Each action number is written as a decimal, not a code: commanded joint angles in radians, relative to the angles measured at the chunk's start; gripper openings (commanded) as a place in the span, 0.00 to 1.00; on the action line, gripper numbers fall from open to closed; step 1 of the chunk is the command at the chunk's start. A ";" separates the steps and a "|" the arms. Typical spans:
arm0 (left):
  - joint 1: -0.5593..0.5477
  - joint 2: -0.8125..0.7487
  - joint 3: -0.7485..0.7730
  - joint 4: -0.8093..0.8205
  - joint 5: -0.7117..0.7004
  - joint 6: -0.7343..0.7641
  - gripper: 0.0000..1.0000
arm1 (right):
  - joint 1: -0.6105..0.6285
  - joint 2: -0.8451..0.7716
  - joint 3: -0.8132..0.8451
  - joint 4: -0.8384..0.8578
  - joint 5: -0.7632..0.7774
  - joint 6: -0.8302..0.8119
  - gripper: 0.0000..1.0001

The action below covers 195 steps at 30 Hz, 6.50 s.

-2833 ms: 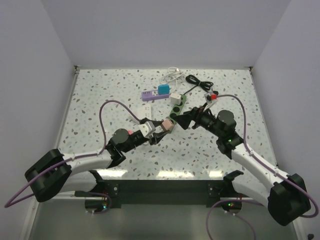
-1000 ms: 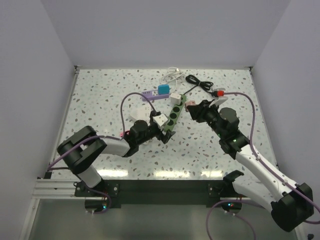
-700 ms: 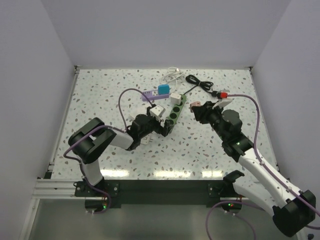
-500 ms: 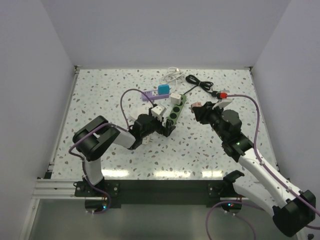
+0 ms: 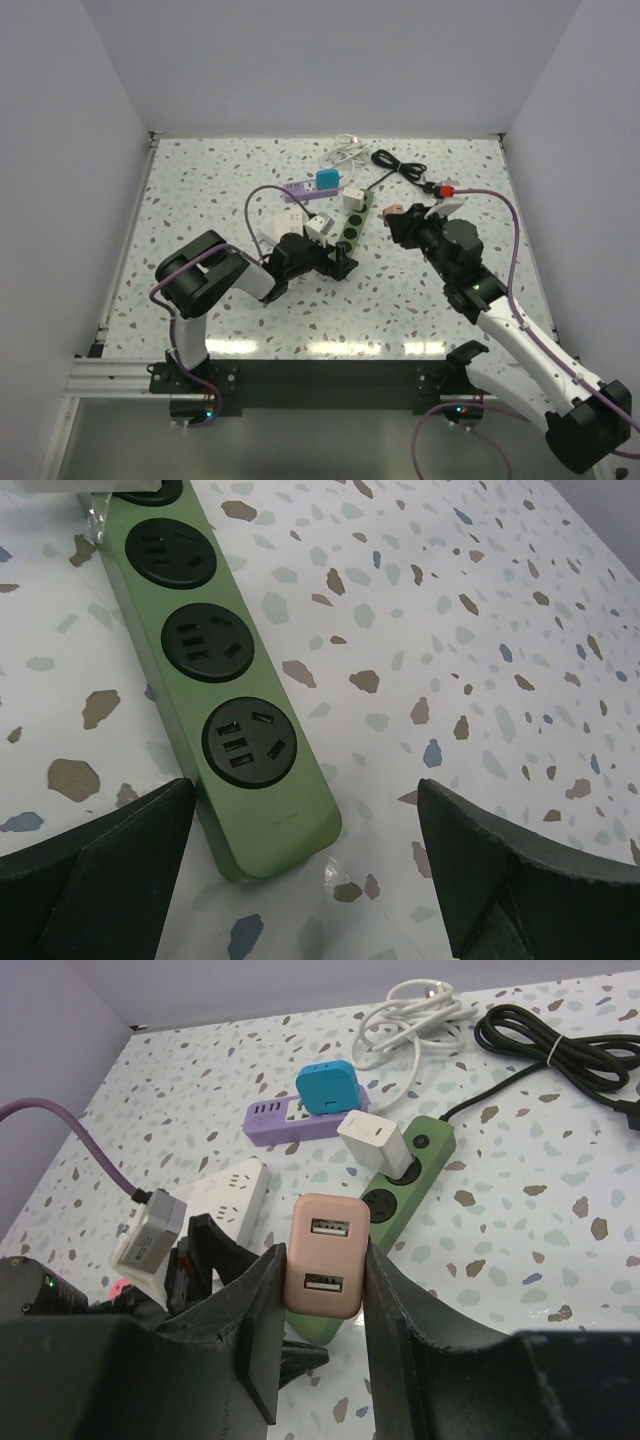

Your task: Insert the plug

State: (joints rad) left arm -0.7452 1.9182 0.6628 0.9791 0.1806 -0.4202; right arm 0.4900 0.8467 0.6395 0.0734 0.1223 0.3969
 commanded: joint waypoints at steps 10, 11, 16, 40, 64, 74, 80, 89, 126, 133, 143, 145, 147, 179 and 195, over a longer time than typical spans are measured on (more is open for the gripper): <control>-0.127 0.048 -0.012 0.111 0.095 -0.172 0.98 | -0.002 0.049 0.028 0.006 0.060 -0.032 0.00; -0.135 0.054 -0.008 0.136 0.108 -0.175 0.98 | -0.002 0.058 0.029 0.009 0.059 -0.030 0.00; -0.167 0.103 0.038 0.213 0.164 -0.192 0.98 | -0.002 0.098 0.031 0.016 0.080 -0.029 0.00; 0.179 -0.703 -0.216 -0.375 -0.322 0.127 1.00 | 0.065 0.512 0.141 0.198 0.259 -0.075 0.00; 0.290 -0.732 -0.259 -0.378 -0.285 0.110 1.00 | 0.104 0.770 0.209 0.322 0.401 -0.006 0.00; 0.294 -0.723 -0.264 -0.370 -0.277 0.107 1.00 | 0.150 0.729 0.190 0.255 0.450 0.011 0.00; 0.299 -0.726 -0.265 -0.375 -0.267 0.104 1.00 | 0.208 0.698 0.180 0.171 0.530 0.048 0.00; 0.302 -0.748 -0.275 -0.379 -0.259 0.101 1.00 | 0.222 0.664 0.132 0.149 0.574 0.072 0.00; 0.311 -0.777 -0.282 -0.393 -0.262 0.106 1.00 | 0.231 0.741 0.114 0.230 0.548 0.077 0.00; 0.314 -0.772 -0.282 -0.392 -0.260 0.106 1.00 | 0.232 0.744 0.108 0.233 0.547 0.079 0.00; 0.316 -0.771 -0.282 -0.387 -0.248 0.107 1.00 | 0.240 0.742 0.089 0.197 0.565 0.056 0.00; 0.314 -0.772 -0.282 -0.387 -0.245 0.109 1.00 | 0.239 0.756 0.085 0.195 0.566 0.054 0.00; 0.314 -0.774 -0.282 -0.388 -0.247 0.110 1.00 | 0.242 0.761 0.072 0.201 0.566 0.057 0.00; 0.323 -0.817 -0.295 -0.413 -0.224 0.126 1.00 | 0.252 0.788 0.058 -0.035 0.481 0.085 0.00; 0.330 -0.835 -0.302 -0.415 -0.211 0.123 1.00 | 0.251 0.885 0.049 -0.037 0.476 0.140 0.00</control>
State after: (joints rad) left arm -0.4255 1.1011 0.3622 0.5510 -0.0448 -0.3180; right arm 0.7456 1.6306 0.7635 0.2558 0.6956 0.4797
